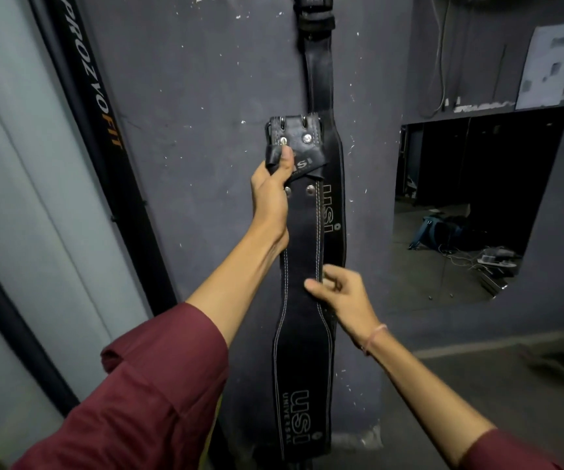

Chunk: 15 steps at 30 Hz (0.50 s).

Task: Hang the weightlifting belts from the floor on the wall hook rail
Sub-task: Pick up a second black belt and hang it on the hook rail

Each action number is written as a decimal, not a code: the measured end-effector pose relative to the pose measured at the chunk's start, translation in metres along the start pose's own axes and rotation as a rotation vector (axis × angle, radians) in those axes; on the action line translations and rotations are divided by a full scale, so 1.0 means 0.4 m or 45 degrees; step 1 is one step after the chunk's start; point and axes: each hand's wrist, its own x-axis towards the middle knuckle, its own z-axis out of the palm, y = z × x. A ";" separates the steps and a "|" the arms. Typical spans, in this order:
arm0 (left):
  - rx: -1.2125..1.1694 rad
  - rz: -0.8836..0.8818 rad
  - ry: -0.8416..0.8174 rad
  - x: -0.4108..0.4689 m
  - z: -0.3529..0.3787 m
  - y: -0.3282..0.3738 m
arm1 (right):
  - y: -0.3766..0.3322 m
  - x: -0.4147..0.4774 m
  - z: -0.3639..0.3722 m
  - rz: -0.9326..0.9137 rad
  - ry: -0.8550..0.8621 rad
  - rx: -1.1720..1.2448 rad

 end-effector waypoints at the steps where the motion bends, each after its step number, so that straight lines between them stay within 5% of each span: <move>1: -0.006 -0.014 -0.003 -0.004 -0.009 -0.007 | 0.017 -0.007 -0.001 0.029 -0.031 -0.033; 8: 0.035 0.050 -0.057 -0.031 0.008 0.010 | -0.238 0.145 0.011 -0.302 0.140 0.144; 12: 0.383 0.179 -0.083 -0.041 -0.023 -0.022 | -0.197 0.151 0.032 -0.271 0.232 0.182; 15: 0.547 0.072 -0.123 -0.112 -0.069 -0.139 | -0.193 0.160 0.036 -0.234 0.311 0.189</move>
